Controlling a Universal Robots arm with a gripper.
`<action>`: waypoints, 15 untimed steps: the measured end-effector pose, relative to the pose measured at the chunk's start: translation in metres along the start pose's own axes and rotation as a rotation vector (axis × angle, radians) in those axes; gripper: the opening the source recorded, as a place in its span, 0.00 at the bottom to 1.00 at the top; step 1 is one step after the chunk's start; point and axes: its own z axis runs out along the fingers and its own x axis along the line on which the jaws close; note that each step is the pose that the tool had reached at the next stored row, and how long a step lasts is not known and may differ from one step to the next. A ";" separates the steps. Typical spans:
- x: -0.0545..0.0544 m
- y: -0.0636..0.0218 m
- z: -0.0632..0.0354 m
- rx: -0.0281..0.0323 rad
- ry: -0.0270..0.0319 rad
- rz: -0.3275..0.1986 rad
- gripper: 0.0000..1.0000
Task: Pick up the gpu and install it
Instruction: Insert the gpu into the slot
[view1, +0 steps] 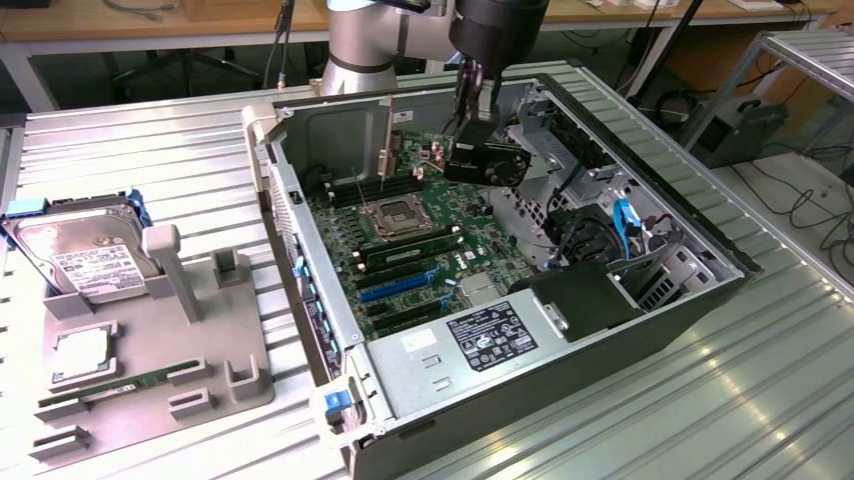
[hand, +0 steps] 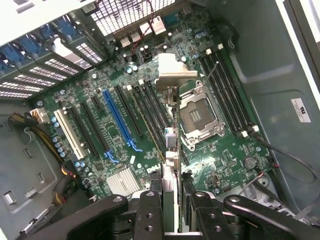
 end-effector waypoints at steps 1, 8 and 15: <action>0.000 0.0000 0.0000 0.0000 0.0000 -0.002 0.27; 0.000 0.0000 0.0000 -0.0003 0.0000 -0.014 0.27; 0.000 0.0000 0.0000 -0.0007 0.0002 -0.030 0.27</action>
